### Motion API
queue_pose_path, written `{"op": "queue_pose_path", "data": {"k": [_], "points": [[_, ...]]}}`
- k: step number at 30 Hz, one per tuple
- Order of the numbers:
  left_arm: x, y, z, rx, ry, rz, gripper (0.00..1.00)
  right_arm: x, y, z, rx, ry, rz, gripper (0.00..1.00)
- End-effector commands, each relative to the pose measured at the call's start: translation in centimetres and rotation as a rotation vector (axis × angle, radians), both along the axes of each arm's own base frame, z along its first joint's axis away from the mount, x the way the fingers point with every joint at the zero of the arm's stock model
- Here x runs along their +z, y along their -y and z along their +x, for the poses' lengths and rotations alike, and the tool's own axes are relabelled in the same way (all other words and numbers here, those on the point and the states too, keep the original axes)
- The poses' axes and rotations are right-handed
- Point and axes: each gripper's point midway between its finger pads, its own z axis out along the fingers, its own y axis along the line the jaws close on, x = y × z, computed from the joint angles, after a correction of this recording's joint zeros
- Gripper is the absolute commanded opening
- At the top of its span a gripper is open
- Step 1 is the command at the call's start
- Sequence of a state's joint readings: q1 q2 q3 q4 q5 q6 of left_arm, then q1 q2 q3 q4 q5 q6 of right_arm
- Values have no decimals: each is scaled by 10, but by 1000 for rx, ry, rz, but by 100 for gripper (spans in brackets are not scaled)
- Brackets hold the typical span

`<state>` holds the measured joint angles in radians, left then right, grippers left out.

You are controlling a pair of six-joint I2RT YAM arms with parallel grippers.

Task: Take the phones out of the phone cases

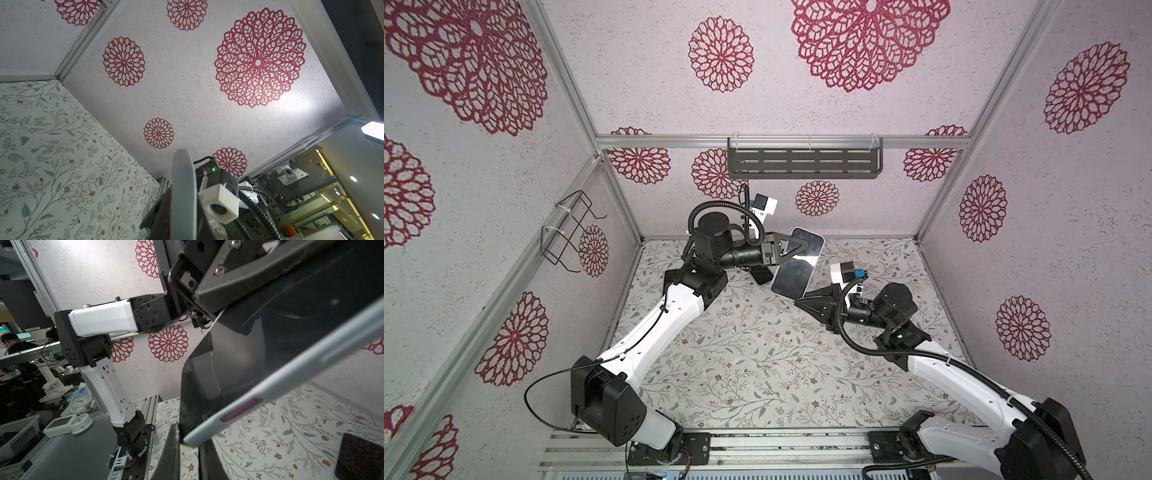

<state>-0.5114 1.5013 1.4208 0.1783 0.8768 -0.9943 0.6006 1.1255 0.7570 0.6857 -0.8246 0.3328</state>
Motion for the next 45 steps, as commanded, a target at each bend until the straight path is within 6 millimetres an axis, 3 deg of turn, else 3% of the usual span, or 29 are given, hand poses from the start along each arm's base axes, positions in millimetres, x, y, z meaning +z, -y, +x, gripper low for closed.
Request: {"op": "queue_pose_path", "data": {"k": [1, 7, 17, 23, 31, 35, 36, 39, 45], "points": [[-29, 25, -1, 12, -248, -4, 0, 52, 14, 20, -226, 295, 117, 0], [-28, 31, -1, -16, -298, -69, 0, 48, 33, 32, -376, 314, 181, 0], [-28, 40, -2, -40, -358, -108, 0, 38, 43, 40, -474, 339, 161, 0], [-22, 29, 3, -4, -345, -133, 0, 33, 50, 32, -478, 318, 165, 0], [24, -10, 1, 71, -198, -254, 0, 6, 67, 5, -420, 142, 214, 52], [27, -7, -5, 52, -127, -194, 0, 13, 50, 2, -299, -31, 167, 65], [24, -6, -6, 51, -106, -165, 0, 17, 45, -2, -252, -51, 154, 72], [15, -6, -12, 52, -46, -77, 0, 28, 39, -10, -181, -71, 154, 76], [11, -10, -18, 66, 36, 28, 0, 33, 24, -16, -71, -96, 103, 71]]}}
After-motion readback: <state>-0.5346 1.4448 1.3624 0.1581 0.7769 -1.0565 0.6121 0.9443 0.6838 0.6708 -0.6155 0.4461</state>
